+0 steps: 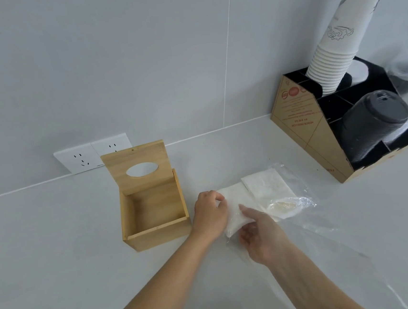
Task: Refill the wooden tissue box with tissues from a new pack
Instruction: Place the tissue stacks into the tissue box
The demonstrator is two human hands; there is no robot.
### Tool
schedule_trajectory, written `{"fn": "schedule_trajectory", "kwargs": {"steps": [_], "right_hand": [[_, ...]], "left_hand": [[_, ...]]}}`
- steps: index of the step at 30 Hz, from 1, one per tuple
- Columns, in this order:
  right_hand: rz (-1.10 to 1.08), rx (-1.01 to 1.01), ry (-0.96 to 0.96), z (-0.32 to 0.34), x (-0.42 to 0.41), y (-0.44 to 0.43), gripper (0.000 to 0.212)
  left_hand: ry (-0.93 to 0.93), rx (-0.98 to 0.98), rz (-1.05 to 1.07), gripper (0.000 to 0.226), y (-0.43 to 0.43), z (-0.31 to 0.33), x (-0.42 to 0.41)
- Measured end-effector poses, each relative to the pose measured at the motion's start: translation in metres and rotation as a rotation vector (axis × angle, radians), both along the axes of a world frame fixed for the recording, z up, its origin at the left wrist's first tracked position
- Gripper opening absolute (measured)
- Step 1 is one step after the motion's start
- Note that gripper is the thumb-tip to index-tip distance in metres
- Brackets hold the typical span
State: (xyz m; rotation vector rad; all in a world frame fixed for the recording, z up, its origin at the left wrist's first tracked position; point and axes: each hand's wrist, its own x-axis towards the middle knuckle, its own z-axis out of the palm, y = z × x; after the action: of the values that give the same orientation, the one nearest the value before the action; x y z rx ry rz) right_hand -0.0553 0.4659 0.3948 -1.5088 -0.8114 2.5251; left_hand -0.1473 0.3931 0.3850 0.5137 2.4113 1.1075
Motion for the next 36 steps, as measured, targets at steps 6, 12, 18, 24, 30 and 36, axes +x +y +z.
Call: {"fn": "schedule_trajectory", "kwargs": {"steps": [6, 12, 18, 24, 30, 36], "right_hand": [[0.03, 0.21, -0.022, -0.006, 0.009, -0.005, 0.013], [-0.091, 0.276, 0.072, -0.006, 0.039, -0.012, 0.021], [-0.142, 0.266, 0.073, -0.009, 0.069, -0.018, 0.018], [-0.126, 0.288, 0.029, -0.009, 0.091, -0.025, 0.024], [-0.148, 0.265, 0.012, -0.013, 0.109, -0.024, 0.026], [-0.205, 0.299, -0.029, -0.015, 0.126, -0.02, 0.021]], "left_hand": [[0.197, -0.124, -0.088, 0.034, -0.002, -0.001, 0.006], [0.34, -0.415, -0.284, 0.043, -0.004, -0.018, 0.015], [0.484, 0.04, -0.385, 0.037, 0.006, -0.008, 0.023], [0.18, 0.032, -0.866, 0.038, 0.03, -0.001, 0.047], [0.328, -0.183, -0.813, 0.042, 0.041, -0.012, 0.04], [0.443, -0.266, -0.74, 0.043, 0.04, -0.014, 0.026]]}}
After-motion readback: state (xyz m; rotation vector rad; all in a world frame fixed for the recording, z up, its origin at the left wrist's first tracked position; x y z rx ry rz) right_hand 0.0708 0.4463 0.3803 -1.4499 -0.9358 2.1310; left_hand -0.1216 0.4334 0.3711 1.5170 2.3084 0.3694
